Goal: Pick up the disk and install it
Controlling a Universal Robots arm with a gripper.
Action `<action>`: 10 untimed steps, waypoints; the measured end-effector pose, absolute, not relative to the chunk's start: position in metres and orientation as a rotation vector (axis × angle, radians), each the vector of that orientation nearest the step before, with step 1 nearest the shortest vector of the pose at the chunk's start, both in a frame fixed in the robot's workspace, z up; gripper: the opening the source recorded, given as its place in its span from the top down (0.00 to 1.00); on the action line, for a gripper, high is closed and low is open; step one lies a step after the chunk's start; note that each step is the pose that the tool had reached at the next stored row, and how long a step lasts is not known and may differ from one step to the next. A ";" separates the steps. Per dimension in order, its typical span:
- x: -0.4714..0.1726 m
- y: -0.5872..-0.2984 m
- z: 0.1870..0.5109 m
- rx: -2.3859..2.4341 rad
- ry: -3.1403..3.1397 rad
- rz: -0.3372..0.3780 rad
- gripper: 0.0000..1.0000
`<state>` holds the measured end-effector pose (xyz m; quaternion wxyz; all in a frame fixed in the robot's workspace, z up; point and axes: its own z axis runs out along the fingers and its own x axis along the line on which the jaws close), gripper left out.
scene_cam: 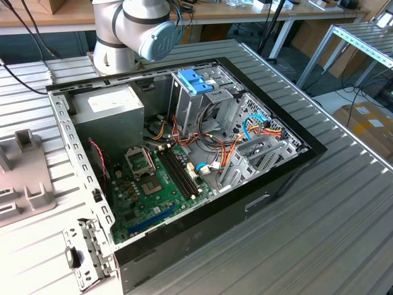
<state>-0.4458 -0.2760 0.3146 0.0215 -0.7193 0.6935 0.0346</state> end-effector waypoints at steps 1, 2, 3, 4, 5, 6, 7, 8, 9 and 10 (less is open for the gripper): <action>-0.446 -0.276 0.314 -2.229 2.149 0.107 0.43; -0.446 -0.276 0.314 -2.229 2.149 0.107 0.43; -0.446 -0.276 0.313 -2.229 2.149 0.107 0.43; -0.446 -0.276 0.313 -2.229 2.149 0.107 0.43; -0.446 -0.276 0.312 -2.229 2.149 0.107 0.43; -0.446 -0.276 0.312 -2.229 2.149 0.107 0.43; -0.446 -0.276 0.311 -2.229 2.149 0.107 0.43; -0.446 -0.276 0.311 -2.229 2.149 0.107 0.43; -0.446 -0.276 0.310 -2.229 2.149 0.107 0.43; -0.446 -0.276 0.310 -2.229 2.149 0.107 0.43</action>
